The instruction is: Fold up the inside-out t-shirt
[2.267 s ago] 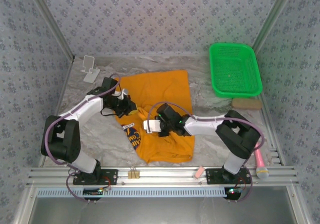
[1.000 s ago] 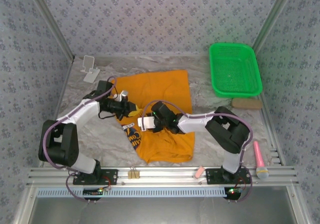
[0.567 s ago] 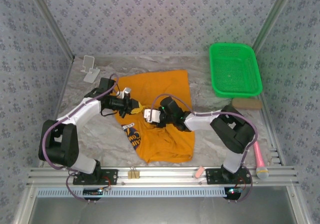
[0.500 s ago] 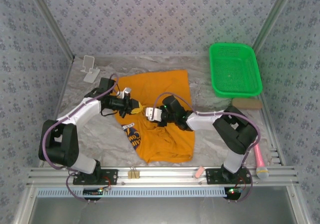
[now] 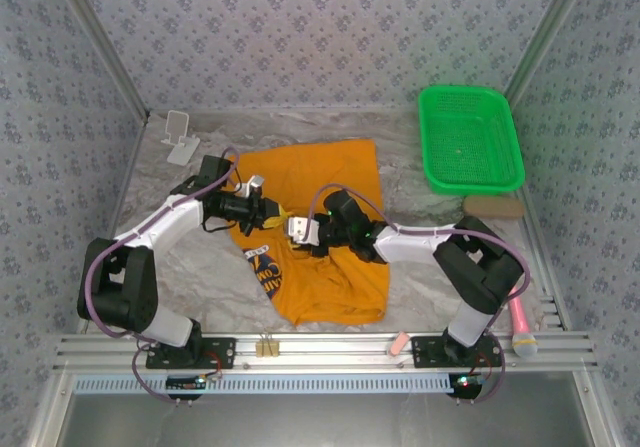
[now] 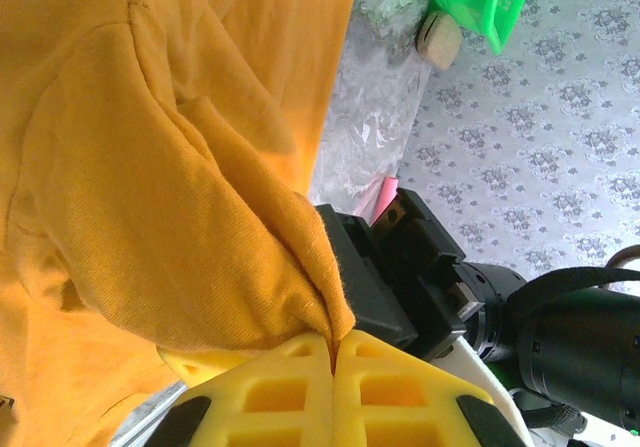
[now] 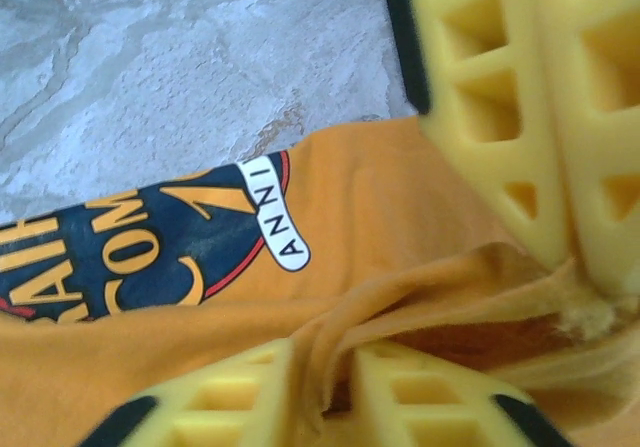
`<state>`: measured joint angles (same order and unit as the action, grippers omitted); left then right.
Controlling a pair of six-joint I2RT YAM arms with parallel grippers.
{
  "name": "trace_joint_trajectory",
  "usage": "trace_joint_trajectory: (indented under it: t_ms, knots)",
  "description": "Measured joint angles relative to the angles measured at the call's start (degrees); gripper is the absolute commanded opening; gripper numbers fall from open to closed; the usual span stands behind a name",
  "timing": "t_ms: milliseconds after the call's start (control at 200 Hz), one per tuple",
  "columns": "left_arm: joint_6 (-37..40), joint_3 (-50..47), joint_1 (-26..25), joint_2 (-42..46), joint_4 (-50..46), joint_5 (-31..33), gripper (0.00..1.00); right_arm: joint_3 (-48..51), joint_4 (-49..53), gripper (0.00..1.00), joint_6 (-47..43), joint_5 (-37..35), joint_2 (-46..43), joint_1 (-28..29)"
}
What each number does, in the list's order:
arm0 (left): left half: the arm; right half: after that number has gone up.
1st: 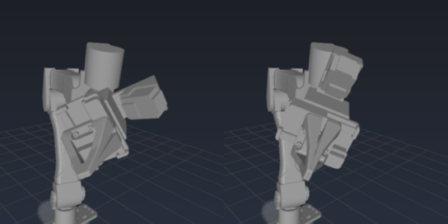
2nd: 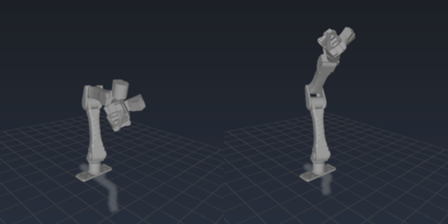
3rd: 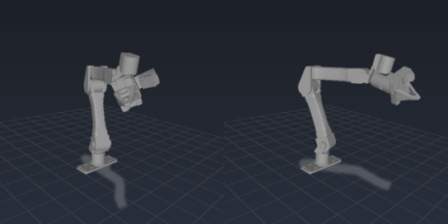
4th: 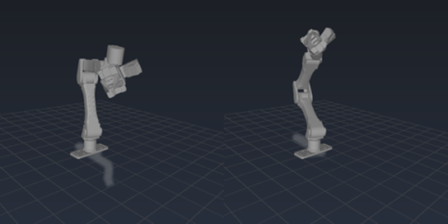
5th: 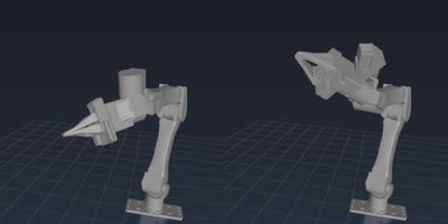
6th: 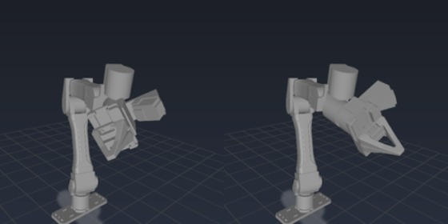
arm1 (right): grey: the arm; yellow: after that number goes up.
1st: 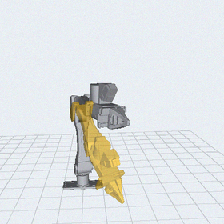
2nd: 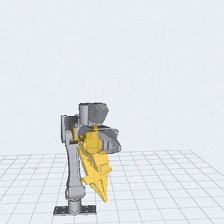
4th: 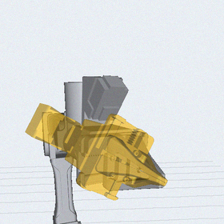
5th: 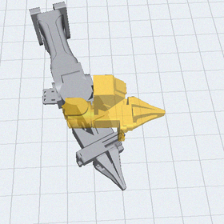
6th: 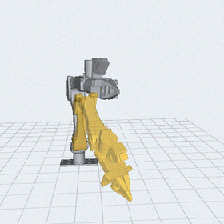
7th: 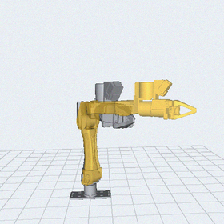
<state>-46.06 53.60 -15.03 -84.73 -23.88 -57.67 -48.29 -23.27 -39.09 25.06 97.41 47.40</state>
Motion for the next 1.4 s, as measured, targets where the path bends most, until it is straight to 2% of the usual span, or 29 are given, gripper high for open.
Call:
trace_joint_trajectory:
  t_ms: [65, 395, 660, 760, 890, 1020, 1064, 1089, 1129, 1309, 1404]
  knots:
    - [0.2, 0.0, 0.0, 0.0, -0.2, 0.0, 0.0, 0.0, -0.6, 0.0, 0.4, -0.3, 0.1, 0.0]
    - [0.8, -0.4, 0.1, 0.0, -0.2, 2.0, 0.0, 3.0, -4.3, 0.0, 0.6, -3.7, -1.6, -1.2]
    - [2.2, -0.9, 2.4, -0.9, -0.6, 6.3, 0.0, 7.1, -5.6, 0.0, 0.5, -5.8, -10.0, -0.6]
    - [2.3, -1.6, 2.6, -2.1, -0.4, 7.3, 0.0, 7.0, -3.2, 0.0, -3.0, -9.9, -14.5, 2.4]
    - [2.6, -2.3, 2.6, -3.5, -0.3, 9.1, 0.0, 4.5, 3.6, 0.0, -12.1, -17.5, -17.2, 9.5]
    - [3.2, -2.7, 2.7, -6.0, 0.1, 10.2, 0.0, 1.0, 12.5, 0.0, -16.0, -19.1, -17.0, 14.7]
    - [3.6, -3.1, 2.7, -6.5, 0.1, 10.5, 0.0, 0.8, 13.5, 0.21, -15.5, -18.8, -16.8, 15.1]
    - [3.7, -3.4, 2.7, -6.6, 0.1, 10.6, 0.0, 0.8, 13.7, 0.29, -14.4, -18.5, -16.8, 14.7]
    - [4.0, -4.0, 2.8, -6.7, 0.1, 10.6, 0.0, 1.0, 13.9, 0.31, -13.0, -17.7, -16.8, 13.2]
    - [5.4, -6.8, 3.1, -6.4, -0.6, 10.5, 0.0, 2.1, 11.1, 0.3, -4.8, -12.0, -15.3, 0.7]
    - [6.0, -7.2, 3.2, -6.3, -1.2, 9.8, 0.0, 1.4, 9.7, 0.32, -2.6, -9.4, -11.5, -2.9]
